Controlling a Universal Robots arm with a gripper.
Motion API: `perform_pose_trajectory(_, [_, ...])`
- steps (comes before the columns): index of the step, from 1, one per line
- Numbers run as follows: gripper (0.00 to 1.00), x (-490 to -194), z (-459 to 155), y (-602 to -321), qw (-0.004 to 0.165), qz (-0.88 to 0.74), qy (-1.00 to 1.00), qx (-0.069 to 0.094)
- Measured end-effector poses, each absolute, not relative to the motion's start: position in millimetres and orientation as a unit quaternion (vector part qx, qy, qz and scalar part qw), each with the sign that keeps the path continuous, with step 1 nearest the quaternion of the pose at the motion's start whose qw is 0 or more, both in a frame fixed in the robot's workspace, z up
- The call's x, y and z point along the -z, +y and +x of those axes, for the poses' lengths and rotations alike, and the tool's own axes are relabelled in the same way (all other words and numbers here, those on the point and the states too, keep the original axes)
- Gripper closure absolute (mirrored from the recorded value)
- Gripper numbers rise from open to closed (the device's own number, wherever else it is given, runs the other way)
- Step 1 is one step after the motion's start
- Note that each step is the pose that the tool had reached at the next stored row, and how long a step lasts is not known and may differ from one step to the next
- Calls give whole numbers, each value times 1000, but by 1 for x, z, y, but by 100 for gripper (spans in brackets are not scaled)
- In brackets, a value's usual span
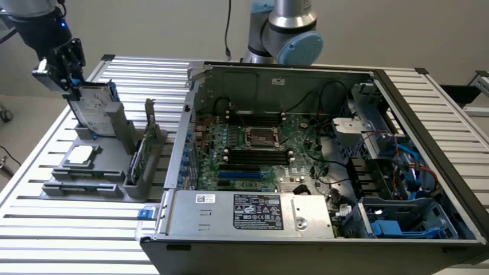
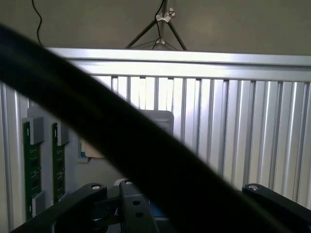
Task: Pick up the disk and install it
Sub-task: 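Pick up the disk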
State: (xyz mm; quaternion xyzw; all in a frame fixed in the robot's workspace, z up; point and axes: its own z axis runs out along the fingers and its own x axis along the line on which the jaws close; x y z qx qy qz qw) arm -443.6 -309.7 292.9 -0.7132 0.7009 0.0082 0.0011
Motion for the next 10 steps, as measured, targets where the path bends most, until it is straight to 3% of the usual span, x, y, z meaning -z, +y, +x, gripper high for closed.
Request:
perform_pose_trajectory(3, [62,-293,-444,-310,1,-713,701,-8])
perform_pose_trajectory(10, [64,-293,-444,-310,1,-713,701,-8])
